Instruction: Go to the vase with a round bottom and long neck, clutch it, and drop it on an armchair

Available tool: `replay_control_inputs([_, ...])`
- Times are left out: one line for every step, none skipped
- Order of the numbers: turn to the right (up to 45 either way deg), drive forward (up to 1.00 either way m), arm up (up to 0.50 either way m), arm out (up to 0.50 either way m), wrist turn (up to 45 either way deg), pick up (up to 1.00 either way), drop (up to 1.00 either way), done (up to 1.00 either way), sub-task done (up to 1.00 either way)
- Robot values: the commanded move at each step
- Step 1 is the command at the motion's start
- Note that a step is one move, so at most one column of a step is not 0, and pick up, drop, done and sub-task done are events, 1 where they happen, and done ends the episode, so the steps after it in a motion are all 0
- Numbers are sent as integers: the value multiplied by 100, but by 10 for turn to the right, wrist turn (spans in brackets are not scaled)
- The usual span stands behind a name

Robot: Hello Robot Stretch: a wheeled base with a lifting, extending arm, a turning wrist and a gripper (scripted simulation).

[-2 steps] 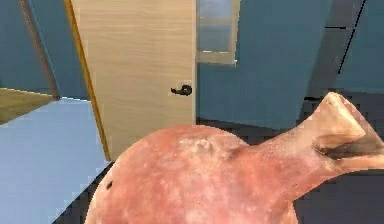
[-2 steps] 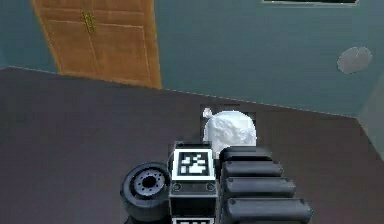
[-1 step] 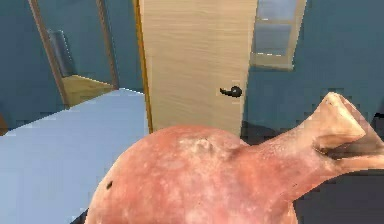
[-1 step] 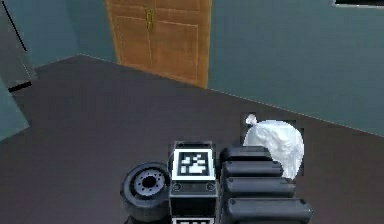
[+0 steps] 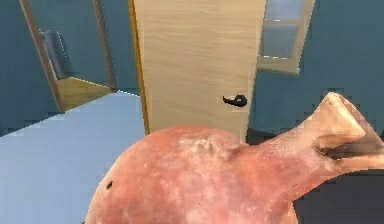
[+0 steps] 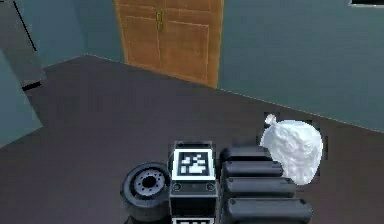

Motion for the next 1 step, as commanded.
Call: replay_control_inputs([-450,0,0,0,0,0,0,0,0])
